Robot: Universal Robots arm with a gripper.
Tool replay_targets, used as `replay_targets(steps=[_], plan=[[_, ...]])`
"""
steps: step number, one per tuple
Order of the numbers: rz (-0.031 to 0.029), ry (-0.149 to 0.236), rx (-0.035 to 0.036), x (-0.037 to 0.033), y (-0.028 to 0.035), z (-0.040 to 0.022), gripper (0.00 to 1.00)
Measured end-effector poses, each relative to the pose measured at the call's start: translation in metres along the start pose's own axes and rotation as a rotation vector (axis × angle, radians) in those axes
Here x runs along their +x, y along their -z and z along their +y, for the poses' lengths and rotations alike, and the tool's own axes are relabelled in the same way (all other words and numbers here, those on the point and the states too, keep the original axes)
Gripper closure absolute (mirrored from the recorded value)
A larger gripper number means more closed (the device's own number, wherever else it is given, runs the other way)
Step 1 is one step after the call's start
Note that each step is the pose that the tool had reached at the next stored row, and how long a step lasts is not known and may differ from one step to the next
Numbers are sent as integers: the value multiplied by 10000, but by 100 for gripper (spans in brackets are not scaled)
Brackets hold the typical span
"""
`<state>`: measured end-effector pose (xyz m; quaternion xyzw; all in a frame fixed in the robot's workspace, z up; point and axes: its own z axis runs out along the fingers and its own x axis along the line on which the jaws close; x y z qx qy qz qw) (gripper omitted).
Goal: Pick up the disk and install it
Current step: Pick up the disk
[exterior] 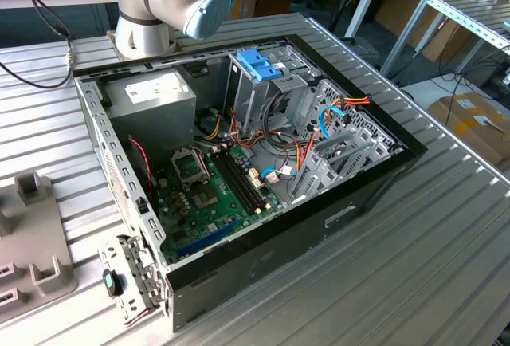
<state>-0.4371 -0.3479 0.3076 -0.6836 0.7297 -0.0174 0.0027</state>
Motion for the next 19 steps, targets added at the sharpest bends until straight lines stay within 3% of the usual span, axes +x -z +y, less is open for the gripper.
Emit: replay_targets(steps=[16, 19], plan=[[-1, 0, 2, 0, -3, 0, 65], [-1, -1, 1, 0, 22, -1, 65]])
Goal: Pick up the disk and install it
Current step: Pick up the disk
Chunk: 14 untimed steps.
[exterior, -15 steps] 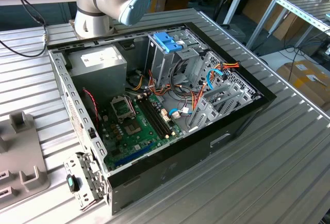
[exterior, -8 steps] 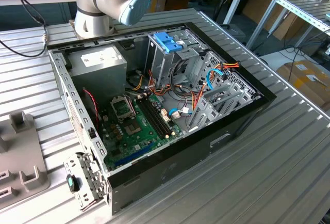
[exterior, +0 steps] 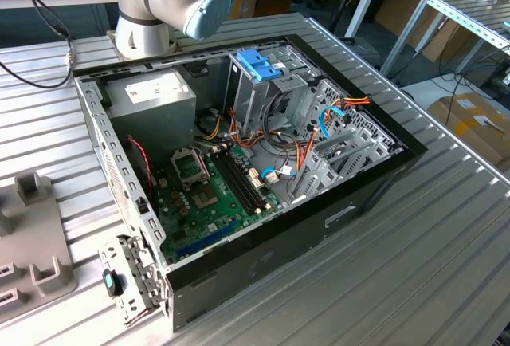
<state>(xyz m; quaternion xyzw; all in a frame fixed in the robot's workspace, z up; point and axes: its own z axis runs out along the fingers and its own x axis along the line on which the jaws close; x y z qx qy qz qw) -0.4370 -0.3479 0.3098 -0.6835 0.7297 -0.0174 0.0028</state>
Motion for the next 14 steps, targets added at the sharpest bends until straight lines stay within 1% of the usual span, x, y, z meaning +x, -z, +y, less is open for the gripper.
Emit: replay_targets(steps=[1, 2, 10, 11, 14], plan=[[1, 0, -1, 0, 14, 0, 65], [0, 0, 0, 1, 47, -1, 65], [1, 1, -1, 4, 209, -6, 65], [0, 0, 0, 5, 245, -7, 65], [1, 0, -1, 6, 312, -9, 65]])
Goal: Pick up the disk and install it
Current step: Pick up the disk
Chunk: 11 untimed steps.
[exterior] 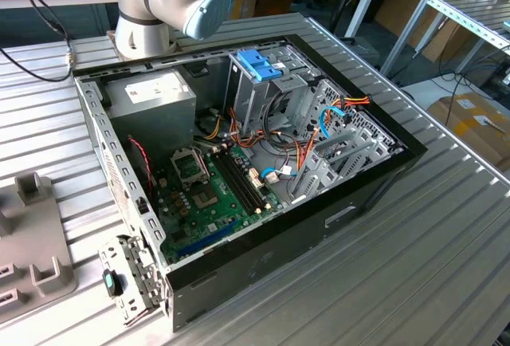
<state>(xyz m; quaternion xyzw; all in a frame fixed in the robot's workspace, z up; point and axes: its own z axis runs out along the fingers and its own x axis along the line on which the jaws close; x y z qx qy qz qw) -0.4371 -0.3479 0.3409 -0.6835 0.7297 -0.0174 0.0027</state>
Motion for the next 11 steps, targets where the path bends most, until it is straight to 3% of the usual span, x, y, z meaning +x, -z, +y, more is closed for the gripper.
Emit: replay_targets(steps=[4, 11], plan=[[0, 0, -1, 3, 127, -4, 65], [0, 0, 1, 3, 142, -4, 65]])
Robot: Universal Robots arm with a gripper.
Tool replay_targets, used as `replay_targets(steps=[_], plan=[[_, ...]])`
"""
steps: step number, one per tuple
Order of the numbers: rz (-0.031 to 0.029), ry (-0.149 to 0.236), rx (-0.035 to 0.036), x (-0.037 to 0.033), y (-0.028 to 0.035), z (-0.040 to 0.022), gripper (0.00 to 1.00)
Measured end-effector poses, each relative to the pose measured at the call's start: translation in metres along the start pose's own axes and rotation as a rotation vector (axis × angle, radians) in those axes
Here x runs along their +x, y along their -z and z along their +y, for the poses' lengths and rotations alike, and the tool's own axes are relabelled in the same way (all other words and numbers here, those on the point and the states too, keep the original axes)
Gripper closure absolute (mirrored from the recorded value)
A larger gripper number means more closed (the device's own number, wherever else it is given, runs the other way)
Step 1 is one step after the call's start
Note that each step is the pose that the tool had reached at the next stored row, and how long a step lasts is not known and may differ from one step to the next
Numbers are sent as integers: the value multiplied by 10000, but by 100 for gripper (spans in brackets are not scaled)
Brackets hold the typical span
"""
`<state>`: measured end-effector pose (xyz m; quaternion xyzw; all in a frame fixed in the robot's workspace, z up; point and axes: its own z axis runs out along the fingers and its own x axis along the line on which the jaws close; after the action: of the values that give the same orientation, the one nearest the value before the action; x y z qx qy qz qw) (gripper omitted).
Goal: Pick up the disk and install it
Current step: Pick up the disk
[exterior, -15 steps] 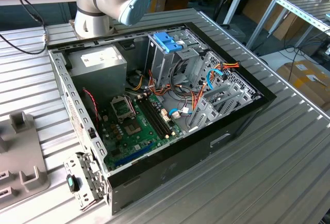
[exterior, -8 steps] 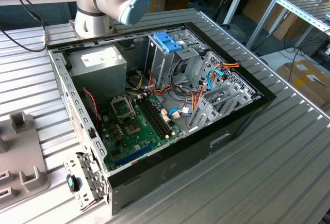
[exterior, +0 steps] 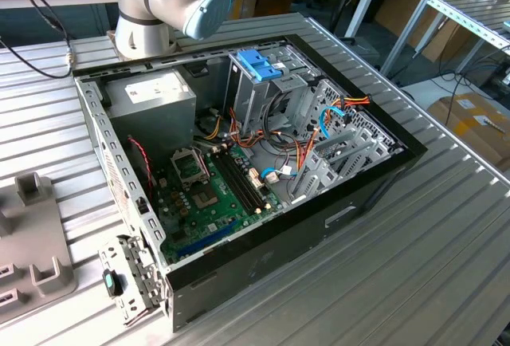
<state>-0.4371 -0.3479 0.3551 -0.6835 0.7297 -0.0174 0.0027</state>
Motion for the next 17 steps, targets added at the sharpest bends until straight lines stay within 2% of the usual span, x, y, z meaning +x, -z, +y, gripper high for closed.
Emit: replay_targets(steps=[14, 15, 16, 17], plan=[[2, 0, -4, 1, 26, -1, 65], [1, 0, -1, 1, 52, -2, 65], [1, 0, 0, 3, 162, -5, 65], [1, 0, 0, 4, 217, -6, 65]])
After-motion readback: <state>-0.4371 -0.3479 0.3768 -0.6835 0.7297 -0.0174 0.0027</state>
